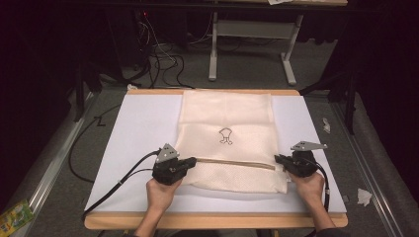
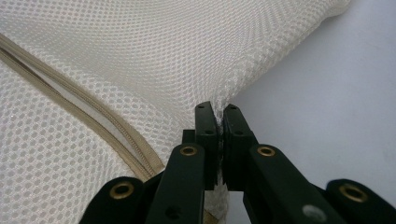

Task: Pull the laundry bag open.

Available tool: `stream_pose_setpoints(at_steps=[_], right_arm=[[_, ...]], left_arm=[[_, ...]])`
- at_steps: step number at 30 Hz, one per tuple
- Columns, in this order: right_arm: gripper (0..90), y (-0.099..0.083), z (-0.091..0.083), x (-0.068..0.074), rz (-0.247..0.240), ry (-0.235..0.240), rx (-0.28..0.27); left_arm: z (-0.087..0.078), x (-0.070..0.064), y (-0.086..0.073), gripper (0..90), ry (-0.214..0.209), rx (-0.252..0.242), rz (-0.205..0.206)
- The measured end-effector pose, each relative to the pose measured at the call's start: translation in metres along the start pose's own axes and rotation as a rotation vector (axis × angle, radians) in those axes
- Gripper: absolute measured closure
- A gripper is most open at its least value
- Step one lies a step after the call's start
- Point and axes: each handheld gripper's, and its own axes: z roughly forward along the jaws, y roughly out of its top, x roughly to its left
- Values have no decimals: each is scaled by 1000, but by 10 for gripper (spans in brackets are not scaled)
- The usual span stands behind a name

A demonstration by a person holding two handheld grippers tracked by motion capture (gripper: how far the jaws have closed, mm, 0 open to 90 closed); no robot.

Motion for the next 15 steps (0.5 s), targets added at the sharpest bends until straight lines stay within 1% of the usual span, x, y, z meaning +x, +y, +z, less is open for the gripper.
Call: stream_pose_setpoints(at_steps=[2, 6, 10, 15], right_arm=[[880, 0, 0, 0, 2, 1, -1], [880, 0, -1, 0, 1, 0, -1], [880, -1, 0, -1, 2, 1, 2], [880, 0, 1, 0, -1, -1, 3]], left_arm=[[0, 1, 0, 874, -5, -2, -5], [-1, 1, 0, 874, -4, -4, -3], [-5, 6, -1, 873, 6, -11, -17], [-9, 8, -1, 873, 15, -11, -17]])
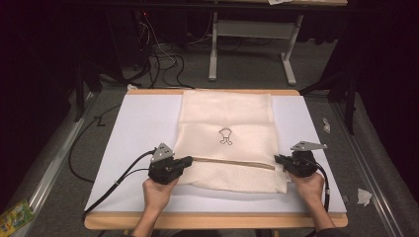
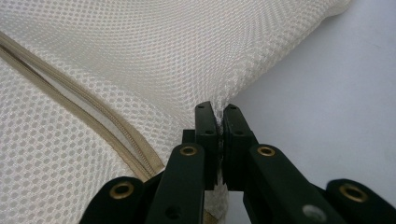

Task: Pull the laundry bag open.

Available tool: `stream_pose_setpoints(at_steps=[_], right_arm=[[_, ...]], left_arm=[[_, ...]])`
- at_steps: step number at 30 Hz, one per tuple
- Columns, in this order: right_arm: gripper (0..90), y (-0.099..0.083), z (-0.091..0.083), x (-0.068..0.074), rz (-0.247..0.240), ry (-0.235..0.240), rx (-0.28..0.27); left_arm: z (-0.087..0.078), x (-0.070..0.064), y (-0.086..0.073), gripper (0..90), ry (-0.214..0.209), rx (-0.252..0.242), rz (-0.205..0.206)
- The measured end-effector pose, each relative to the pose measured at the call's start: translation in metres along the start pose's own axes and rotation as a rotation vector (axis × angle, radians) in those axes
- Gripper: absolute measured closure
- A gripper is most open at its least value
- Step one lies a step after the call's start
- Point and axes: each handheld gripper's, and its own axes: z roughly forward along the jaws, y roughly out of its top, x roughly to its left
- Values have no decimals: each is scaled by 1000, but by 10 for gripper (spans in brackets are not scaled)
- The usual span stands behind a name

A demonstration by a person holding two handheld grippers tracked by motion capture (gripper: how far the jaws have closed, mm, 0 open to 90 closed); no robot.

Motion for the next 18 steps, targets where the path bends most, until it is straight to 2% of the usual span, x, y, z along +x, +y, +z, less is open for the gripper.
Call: stream_pose_setpoints(at_steps=[5, 18], right_arm=[[880, 0, 1, 2, -2, 3, -1], [880, 0, 1, 1, -6, -4, 2]], left_arm=[[-2, 1, 1, 873, 17, -6, 2], [-15, 13, -3, 873, 42, -16, -31]])
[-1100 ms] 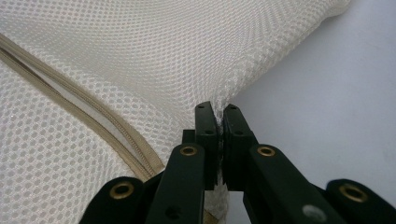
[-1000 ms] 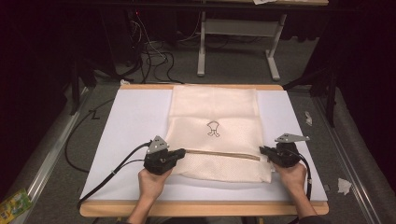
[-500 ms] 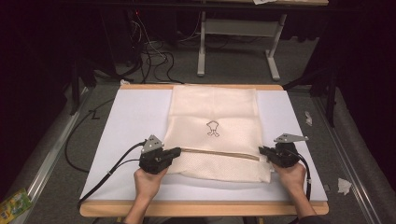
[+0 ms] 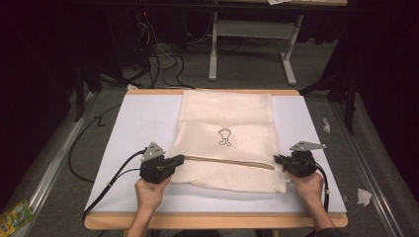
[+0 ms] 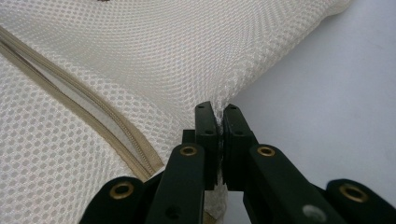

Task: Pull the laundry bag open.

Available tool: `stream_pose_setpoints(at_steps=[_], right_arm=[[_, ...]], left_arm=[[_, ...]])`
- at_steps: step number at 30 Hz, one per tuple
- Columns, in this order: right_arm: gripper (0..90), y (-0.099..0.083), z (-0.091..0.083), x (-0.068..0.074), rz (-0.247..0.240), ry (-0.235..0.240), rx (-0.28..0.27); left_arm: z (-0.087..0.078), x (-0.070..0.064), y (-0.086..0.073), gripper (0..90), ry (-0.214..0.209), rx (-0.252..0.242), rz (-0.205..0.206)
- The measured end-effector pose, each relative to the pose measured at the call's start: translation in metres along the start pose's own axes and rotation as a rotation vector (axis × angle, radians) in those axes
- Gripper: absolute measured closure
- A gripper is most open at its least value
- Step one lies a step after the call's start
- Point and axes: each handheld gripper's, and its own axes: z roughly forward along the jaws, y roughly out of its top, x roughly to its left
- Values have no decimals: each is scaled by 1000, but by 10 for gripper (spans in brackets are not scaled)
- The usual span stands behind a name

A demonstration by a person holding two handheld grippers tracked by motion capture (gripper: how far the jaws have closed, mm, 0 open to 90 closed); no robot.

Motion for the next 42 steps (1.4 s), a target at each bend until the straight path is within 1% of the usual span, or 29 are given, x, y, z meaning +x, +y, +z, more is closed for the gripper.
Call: stream_pose_setpoints(at_steps=[5, 9, 12, 16, 17, 18, 20, 21, 23, 26, 30, 35, 37, 38, 40, 42], right_arm=[[880, 0, -1, 0, 4, -5, 4], [880, 0, -1, 0, 4, -5, 3], [880, 0, -1, 0, 7, -7, -1], [880, 0, -2, 0, 4, -8, -6], [880, 0, -2, 0, 1, -11, -2], [880, 0, -2, 0, 1, -11, -2], [880, 0, -3, -2, 5, -11, 5], [880, 0, -3, -2, 9, -10, -2], [880, 0, -4, -2, 1, -11, -4], [880, 0, -3, -2, 6, -12, -1], [880, -1, -3, -2, 5, -12, 0], [880, 0, -3, -1, -5, -14, -1], [880, 0, -3, 0, -3, -23, 0], [880, 0, -3, 0, -12, -30, -4], [880, 0, -3, 0, -11, -28, -4], [880, 1, -4, 0, -12, -32, -3]], left_arm=[[-3, 3, 2, 873, 9, -9, -2], [-4, 3, 2, 873, 10, -5, 1], [-4, 4, 2, 873, 19, -4, 3], [-5, 5, 3, 873, 18, -1, 2], [-6, 6, 3, 873, 34, 1, 6], [-6, 6, 3, 873, 34, 1, 6], [-8, 8, 3, 873, 34, -5, -1], [-10, 10, 3, 873, 34, -5, -5], [-11, 12, 3, 873, 35, -3, -6], [-15, 17, 1, 874, 46, -17, -25], [-18, 21, -1, 874, 54, -17, -36], [-18, 21, -3, 874, 68, -17, -32], [-19, 22, -3, 873, 65, -18, -32], [-20, 22, -4, 874, 74, -17, -27], [-21, 23, -5, 873, 70, -10, -31], [-21, 24, -7, 874, 76, -8, -32]])
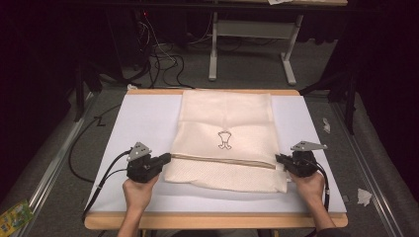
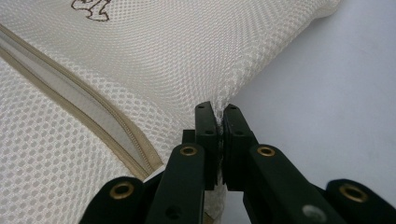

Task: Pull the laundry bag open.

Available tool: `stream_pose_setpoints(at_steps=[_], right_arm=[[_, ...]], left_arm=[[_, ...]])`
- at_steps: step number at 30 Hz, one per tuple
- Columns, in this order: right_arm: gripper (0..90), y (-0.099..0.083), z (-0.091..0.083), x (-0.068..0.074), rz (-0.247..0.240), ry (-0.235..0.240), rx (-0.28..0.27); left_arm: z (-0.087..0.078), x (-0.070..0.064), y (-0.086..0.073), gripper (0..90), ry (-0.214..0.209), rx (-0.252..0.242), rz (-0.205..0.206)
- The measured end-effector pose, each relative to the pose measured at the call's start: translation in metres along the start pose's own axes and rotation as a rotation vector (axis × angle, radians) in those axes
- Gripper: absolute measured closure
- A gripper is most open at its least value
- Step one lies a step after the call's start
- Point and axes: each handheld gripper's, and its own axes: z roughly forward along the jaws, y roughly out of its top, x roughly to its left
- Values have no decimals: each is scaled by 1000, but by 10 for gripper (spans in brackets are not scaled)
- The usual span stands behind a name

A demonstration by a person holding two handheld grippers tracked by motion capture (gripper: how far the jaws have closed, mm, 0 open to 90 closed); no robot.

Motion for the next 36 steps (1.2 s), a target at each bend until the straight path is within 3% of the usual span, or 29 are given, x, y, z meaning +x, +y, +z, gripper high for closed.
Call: stream_pose_setpoints(at_steps=[10, 14, 18, 36], right_arm=[[881, 2, -1, -1, 0, -6, -9], [881, 5, -4, 1, -11, -16, -18], [881, 6, -4, 2, -15, -11, -16], [875, 12, 4, 8, 0, 18, 4]], left_arm=[[-5, 6, -6, 874, 27, 18, -4], [-6, 5, -10, 874, 66, 52, 6], [-7, 6, -14, 874, 80, 60, 6], [-7, 15, -26, 870, 89, 69, -37]])
